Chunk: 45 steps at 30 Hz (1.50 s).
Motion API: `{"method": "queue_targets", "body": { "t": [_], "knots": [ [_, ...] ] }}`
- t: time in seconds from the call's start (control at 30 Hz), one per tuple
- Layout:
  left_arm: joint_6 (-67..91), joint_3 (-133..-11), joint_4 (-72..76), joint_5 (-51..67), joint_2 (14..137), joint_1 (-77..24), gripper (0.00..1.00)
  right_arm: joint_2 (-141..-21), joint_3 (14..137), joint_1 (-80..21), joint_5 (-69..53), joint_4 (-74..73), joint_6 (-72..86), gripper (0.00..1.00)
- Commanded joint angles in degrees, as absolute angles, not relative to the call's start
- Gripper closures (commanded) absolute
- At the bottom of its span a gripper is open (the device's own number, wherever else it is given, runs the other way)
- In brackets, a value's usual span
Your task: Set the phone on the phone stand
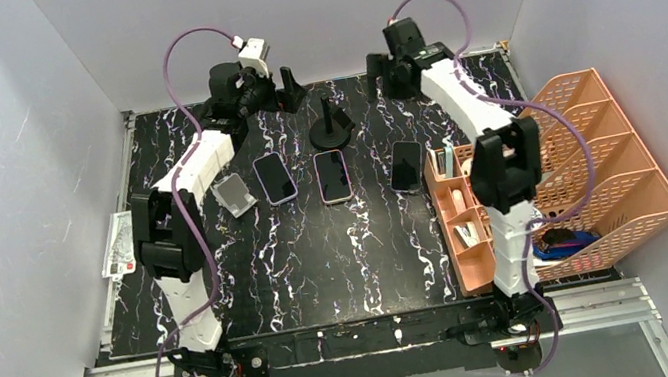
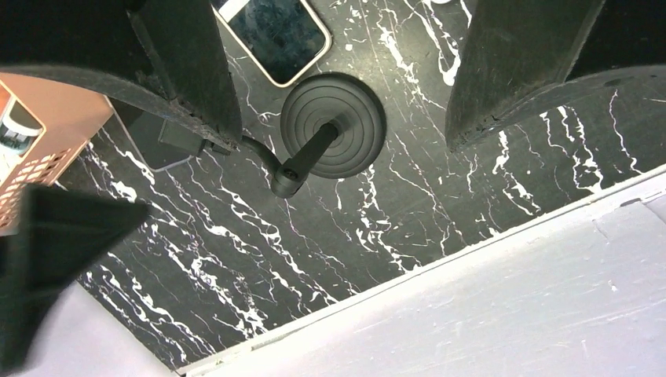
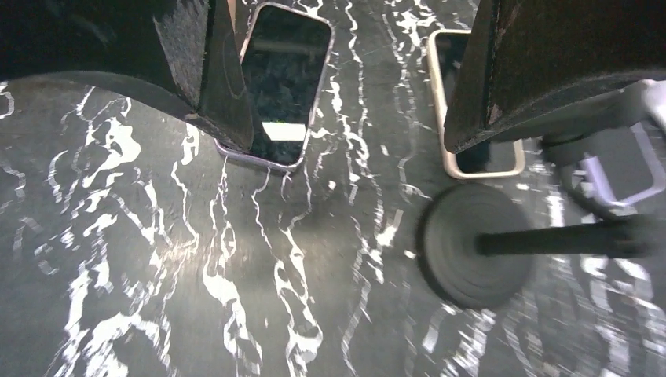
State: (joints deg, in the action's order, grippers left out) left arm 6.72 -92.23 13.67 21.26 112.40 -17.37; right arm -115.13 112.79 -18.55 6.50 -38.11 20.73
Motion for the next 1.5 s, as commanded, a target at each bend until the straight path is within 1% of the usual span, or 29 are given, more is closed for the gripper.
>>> {"method": "queue_targets", "body": {
  "t": [0.0,0.2,0.27,0.37,0.43,0.6,0.77,1.07,1.33,1.47],
  "knots": [
    [2.49,-92.92,14.87,26.47,113.00,-17.14,0.02,-123.49,119.80,-18.54,7.95,-52.50,20.50,0.01],
    [-5.20,-81.05,24.35,32.81,114.14,-15.94,0.02,-124.99,114.04,-18.37,7.51,-51.31,21.87,0.01],
    [-2.57,-78.60,28.20,35.82,115.41,-15.25,0.02,-124.71,111.94,-18.37,8.15,-51.19,22.05,0.01],
    [1.32,-78.64,30.33,39.84,118.86,-14.81,0.02,-124.40,109.90,-18.37,9.90,-51.60,22.11,0.01],
    [2.64,-78.66,31.52,40.14,120.99,-14.83,0.02,-124.74,109.13,-18.37,11.15,-52.29,21.98,0.01],
    [8.98,-75.66,41.15,40.46,122.83,-14.81,0.02,-126.23,108.05,-17.38,12.47,-52.44,22.05,0.01],
    [9.33,-75.56,41.75,40.24,122.42,-14.81,0.02,-128.84,108.89,-15.66,11.68,-51.78,22.00,0.01],
    [9.32,-74.83,42.00,38.33,121.04,-14.87,0.02,-131.85,109.74,-15.56,9.90,-50.70,22.61,0.01],
    [9.64,-74.73,42.11,38.36,121.05,-14.85,0.02,-127.78,106.35,-15.71,6.33,-43.54,24.65,0.01],
    [10.02,-74.87,42.12,38.92,121.52,-14.89,0.02,-130.11,109.24,-16.09,7.73,-46.47,24.47,0.01]
  ]
}}
